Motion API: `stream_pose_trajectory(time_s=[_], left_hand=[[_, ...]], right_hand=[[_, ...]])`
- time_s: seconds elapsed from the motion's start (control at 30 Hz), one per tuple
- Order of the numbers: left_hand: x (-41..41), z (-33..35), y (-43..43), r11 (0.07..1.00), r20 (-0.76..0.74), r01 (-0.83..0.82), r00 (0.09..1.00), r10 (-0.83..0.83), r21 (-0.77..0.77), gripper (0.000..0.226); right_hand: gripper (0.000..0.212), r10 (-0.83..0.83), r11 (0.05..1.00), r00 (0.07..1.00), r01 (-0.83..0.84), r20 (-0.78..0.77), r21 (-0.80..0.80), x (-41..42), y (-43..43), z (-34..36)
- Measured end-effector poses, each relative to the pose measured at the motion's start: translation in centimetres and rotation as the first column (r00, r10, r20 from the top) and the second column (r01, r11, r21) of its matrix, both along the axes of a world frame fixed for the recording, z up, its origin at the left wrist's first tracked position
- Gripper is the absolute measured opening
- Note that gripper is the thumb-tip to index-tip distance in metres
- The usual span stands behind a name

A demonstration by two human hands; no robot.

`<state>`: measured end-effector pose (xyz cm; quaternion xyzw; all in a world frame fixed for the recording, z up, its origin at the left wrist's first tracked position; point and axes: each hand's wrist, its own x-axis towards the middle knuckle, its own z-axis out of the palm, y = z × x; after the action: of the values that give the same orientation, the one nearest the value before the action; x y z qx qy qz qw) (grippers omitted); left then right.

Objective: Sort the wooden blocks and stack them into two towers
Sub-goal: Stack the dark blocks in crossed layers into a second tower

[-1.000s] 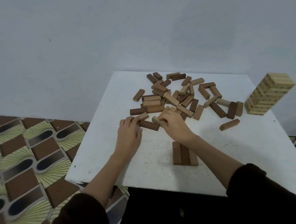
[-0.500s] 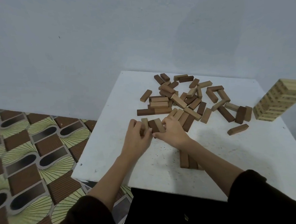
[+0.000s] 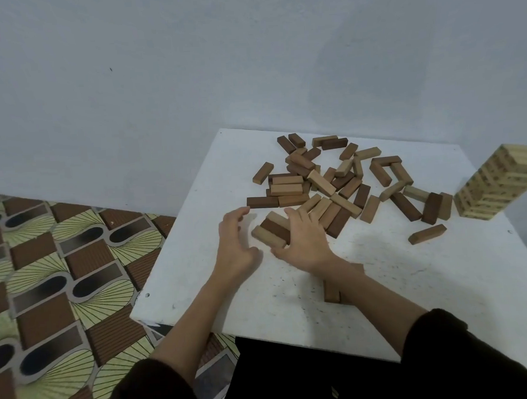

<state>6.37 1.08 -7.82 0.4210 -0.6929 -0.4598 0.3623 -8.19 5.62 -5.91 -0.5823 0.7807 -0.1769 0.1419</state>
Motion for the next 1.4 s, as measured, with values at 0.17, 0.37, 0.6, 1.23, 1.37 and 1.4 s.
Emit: stream_pose_trajectory(time_s=[0.17,0.37,0.6,1.23,1.37,1.4], left_hand=[[1.0,-0.9,-1.1,0.956,0.101,0.294,0.951,-0.293,0.011,0.089],[1.0,-0.2,-1.4,0.952,0.125,0.305,0.945,-0.301,-0.009,0.092],[0.7,-0.6,-1.6,0.962,0.136,0.273,0.953,-0.27,-0.007,0.096],[-1.9,2.6,0.8,0.943,0.193,0.332,0.926,-0.325,-0.001,0.103],[-4.1,3.3,3.5,0.899,0.214,0.438,0.88,-0.424,-0.018,0.102],[-4.4,3.2,4.0,0.889,0.221,0.457,0.869,-0.442,-0.017,0.103]], right_hand=[[0.083,0.213,0.974,0.964,-0.222,0.161,0.041,-1.5,0.8,0.8],[0.094,0.168,0.982,0.93,-0.187,0.328,0.027,-2.0,1.3,0.7],[0.09,0.163,0.984,0.91,-0.179,0.381,0.006,-2.2,1.3,0.4],[0.078,0.234,0.972,0.903,-0.216,0.36,-0.091,-5.3,4.7,3.6],[0.086,0.282,0.957,0.931,-0.255,0.232,-0.14,-7.7,8.5,3.4],[0.089,0.281,0.958,0.939,-0.263,0.197,-0.115,-8.1,9.3,3.2]])
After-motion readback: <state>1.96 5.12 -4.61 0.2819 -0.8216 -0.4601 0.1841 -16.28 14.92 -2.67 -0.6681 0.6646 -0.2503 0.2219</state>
